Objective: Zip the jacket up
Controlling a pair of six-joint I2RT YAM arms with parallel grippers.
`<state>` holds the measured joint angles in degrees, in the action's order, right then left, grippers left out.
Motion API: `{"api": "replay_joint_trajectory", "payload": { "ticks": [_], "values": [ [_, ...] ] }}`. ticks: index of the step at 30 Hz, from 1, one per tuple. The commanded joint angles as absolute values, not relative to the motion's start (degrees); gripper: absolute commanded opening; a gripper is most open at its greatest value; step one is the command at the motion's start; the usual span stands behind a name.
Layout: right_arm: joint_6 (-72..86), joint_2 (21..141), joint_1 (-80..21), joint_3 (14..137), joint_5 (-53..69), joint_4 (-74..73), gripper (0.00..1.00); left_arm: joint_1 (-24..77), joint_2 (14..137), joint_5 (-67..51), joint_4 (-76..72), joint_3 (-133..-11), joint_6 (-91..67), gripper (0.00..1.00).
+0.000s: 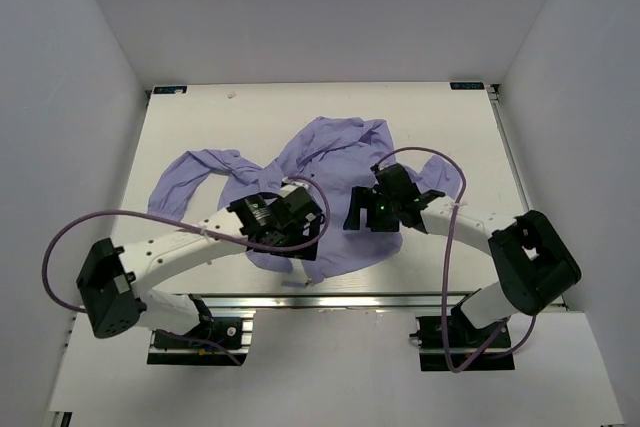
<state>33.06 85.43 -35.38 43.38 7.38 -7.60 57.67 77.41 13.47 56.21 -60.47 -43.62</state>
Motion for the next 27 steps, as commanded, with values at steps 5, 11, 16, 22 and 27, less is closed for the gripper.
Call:
{"api": "replay_joint_trajectory", "payload": {
  "ticks": [5, 11, 16, 22, 27],
  "values": [
    [26.29, 78.41, -35.33, 42.8, 9.32, -6.5, 0.89, 45.23, 73.48, 14.16, 53.44, -58.19, -45.97, 0.98],
    [21.45, 72.6, -36.12, 42.8, 10.02, -8.09, 0.89, 28.68, 72.86, 8.88, 43.96, -55.98, -44.21, 0.98],
    [20.48, 70.58, -36.74, 42.46, 9.05, -9.58, 0.9, 20.32, 80.75, 6.24, 37.8, -66.76, -38.16, 0.98],
    [20.57, 70.93, -36.83, 41.13, 5.89, -10.46, 0.89, 18.99, 99.91, 8.53, 39.38, -85.76, -31.3, 0.98],
    [20.21, 71.89, -36.74, 40.87, 5.1, -10.2, 0.89, 18.63, 112.83, 2.76, 39.82, -97.98, -23.75, 0.98]
  ]
}}
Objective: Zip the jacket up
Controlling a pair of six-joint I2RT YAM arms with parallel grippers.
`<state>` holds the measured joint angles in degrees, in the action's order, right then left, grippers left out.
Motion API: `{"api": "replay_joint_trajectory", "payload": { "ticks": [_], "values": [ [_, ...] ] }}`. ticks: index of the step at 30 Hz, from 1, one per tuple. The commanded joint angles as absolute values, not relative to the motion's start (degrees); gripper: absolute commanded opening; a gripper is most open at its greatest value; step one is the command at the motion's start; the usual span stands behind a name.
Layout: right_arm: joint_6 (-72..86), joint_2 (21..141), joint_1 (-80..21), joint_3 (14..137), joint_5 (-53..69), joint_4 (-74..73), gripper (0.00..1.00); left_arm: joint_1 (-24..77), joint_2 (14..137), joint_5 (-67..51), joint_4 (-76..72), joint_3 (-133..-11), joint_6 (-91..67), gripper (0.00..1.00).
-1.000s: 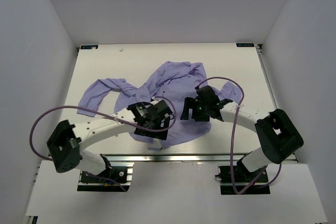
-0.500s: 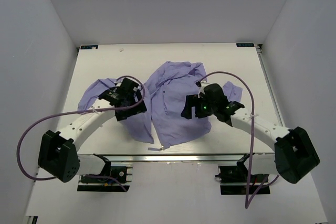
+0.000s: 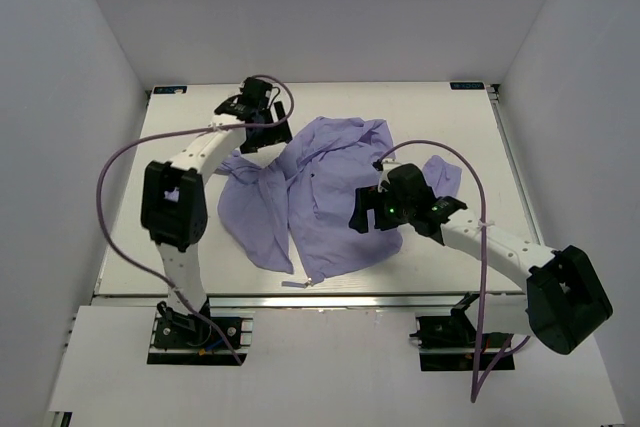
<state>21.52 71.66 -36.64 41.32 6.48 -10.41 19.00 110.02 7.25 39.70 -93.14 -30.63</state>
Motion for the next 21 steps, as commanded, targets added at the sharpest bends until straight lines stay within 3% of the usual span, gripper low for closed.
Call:
{"api": "replay_joint_trajectory", "payload": {
  "ticks": [1, 5, 8, 12, 13, 21],
  "values": [
    [20.04, 72.16, -36.74, 40.87, 5.01, -10.2, 0.89, 18.63, 115.55, 0.98, 39.21, -99.56, -22.43, 0.98],
    [19.86, 73.12, -36.65, 40.34, 4.04, -10.46, 0.89, 18.72, 119.44, -5.54, 37.62, -100.11, -19.16, 0.88],
    [20.13, 73.65, -36.74, 39.82, 2.99, -10.46, 0.89, 18.72, 121.11, -5.54, 38.06, -100.02, -19.07, 0.68],
    [20.39, 74.18, -36.74, 39.73, 0.36, -11.68, 0.9, 18.72, 121.2, -5.99, 38.05, -100.72, -19.77, 0.08],
    [20.3, 74.27, -36.74, 39.9, -0.17, -12.04, 0.89, 18.72, 120.68, -5.02, 38.93, -101.33, -20.3, 0.0],
    [21.09, 73.39, -36.74, 38.76, -0.44, -11.08, 0.89, 26.53, 115.84, 12.11, 40.69, -107.47, -20.48, 0.0]
  ]
}}
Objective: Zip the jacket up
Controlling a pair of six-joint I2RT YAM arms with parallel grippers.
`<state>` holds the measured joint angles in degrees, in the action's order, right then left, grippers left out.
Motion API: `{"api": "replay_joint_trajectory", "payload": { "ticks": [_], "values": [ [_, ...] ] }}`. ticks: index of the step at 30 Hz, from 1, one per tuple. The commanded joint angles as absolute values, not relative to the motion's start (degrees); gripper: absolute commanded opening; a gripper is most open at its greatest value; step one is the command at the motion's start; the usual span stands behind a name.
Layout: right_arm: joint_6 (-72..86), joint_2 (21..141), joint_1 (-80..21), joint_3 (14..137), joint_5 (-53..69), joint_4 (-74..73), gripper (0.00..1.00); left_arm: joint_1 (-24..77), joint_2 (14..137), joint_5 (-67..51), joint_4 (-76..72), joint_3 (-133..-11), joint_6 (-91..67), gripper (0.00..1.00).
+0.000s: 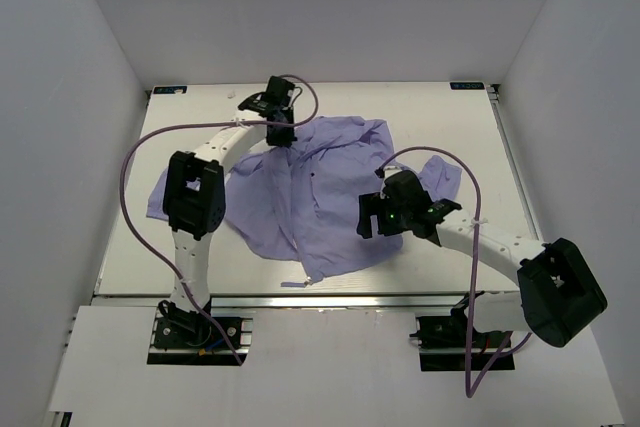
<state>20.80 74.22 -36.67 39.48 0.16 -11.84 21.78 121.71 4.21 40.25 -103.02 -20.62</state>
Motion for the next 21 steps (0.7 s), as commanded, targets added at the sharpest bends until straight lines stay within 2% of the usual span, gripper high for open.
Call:
{"api": "replay_joint_trajectory", "payload": {
  "ticks": [1, 3, 5, 7, 9, 10, 11, 12, 21],
  "values": [
    [21.27, 73.39, -36.74, 38.67, -0.44, -10.81, 0.89, 27.67, 116.27, 15.09, 42.0, -108.27, -20.57, 0.0],
    [21.97, 73.39, -36.74, 38.41, -0.44, -10.81, 0.89, 30.4, 118.29, 17.39, 43.24, -110.55, -21.0, 0.01],
    [22.5, 73.13, -36.74, 38.23, -0.44, -10.99, 0.89, 32.16, 121.79, 18.37, 44.82, -111.97, -21.79, 0.1],
    [23.37, 72.69, -36.74, 37.71, -0.79, -10.99, 0.89, 33.04, 124.61, 18.37, 47.44, -115.21, -22.32, 0.14],
    [23.55, 72.16, -36.65, 37.27, -0.97, -11.07, 0.89, 34.36, 128.21, 18.37, 49.21, -117.59, -22.94, 0.34],
    [23.82, 72.07, -36.65, 37.0, -1.05, -10.99, 0.89, 34.71, 129.02, 18.2, 50.18, -119.51, -22.85, 0.55],
    [24.17, 71.98, -36.48, 36.83, -1.23, -11.16, 0.89, 35.33, 129.55, 17.58, 50.36, -120.14, -22.85, 0.88],
    [24.43, 71.9, -36.47, 36.65, -1.23, -10.99, 0.89, 35.51, 129.81, 17.32, 50.45, -120.58, -22.76, 0.98],
    [25.14, 77.33, -32.97, 38.66, -0.44, -9.93, 0.89, 35.6, 119.81, 17.57, 47.38, -118.84, -22.68, 0.98]
  ]
}}
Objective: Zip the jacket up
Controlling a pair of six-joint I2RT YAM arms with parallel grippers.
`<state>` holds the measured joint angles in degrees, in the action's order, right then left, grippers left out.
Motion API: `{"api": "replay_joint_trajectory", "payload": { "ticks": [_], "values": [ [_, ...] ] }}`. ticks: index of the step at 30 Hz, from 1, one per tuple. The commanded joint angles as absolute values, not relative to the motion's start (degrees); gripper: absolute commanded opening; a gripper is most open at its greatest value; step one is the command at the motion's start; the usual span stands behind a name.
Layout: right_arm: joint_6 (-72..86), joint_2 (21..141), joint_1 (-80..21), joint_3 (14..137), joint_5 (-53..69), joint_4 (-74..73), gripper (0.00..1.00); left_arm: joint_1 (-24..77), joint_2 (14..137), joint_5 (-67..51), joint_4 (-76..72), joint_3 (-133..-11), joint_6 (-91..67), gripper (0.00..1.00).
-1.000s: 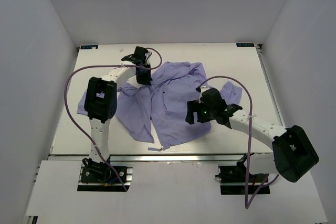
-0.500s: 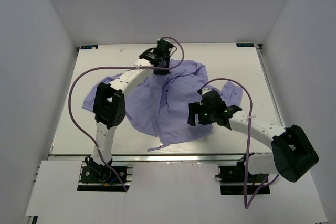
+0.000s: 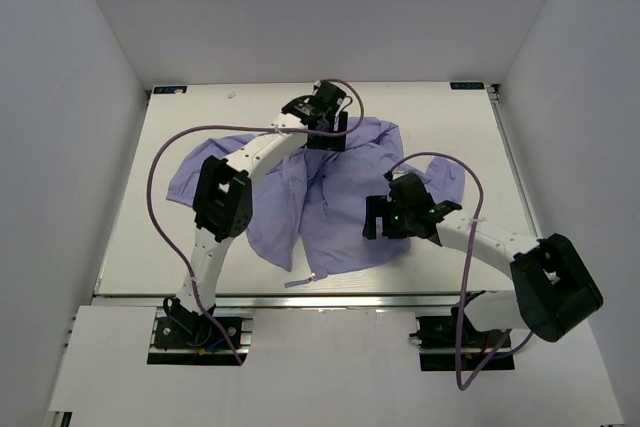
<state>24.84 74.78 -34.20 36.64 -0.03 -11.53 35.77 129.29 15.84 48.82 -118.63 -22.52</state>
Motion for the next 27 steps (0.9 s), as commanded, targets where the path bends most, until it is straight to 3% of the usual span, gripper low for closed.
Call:
{"api": "replay_joint_trajectory", "payload": {
  "ticks": [1, 7, 11, 15, 19, 22, 27],
  "values": [
    [24.96, 78.39, -32.52, 39.11, -0.44, -9.32, 0.89, 35.6, 118.49, 18.36, 47.03, -117.96, -22.59, 0.98],
    [21.9, 87.97, -27.78, 45.08, 3.86, -6.42, 0.89, 35.25, 110.22, 25.48, 48.42, -113.12, -24.6, 0.98],
    [17.76, 90.79, -26.46, 50.96, 4.66, -7.11, 0.89, 31.91, 103.3, 24.17, 49.83, -107.6, -28.99, 0.98],
    [14.68, 84.83, -27.07, 52.21, 3.18, -8.43, 0.89, 29.19, 93.99, 24.96, 49.49, -90.42, -35.93, 0.98],
    [12.13, 79.28, -31.19, 53.96, -1.83, -13.52, 0.89, 26.81, 85.8, 20.84, 46.85, -75.64, -40.07, 0.98],
    [11.43, 78.75, -41.44, 57.74, -9.47, -17.48, 0.89, 26.37, 81.32, 16.19, 43.08, -66.31, -41.13, 0.98],
    [15.9, 87.35, -47.63, 67.21, -15.28, -19.07, 0.89, 25.4, 77.78, 7.65, 34.72, -55.39, -42.1, 0.98]
  ]
}}
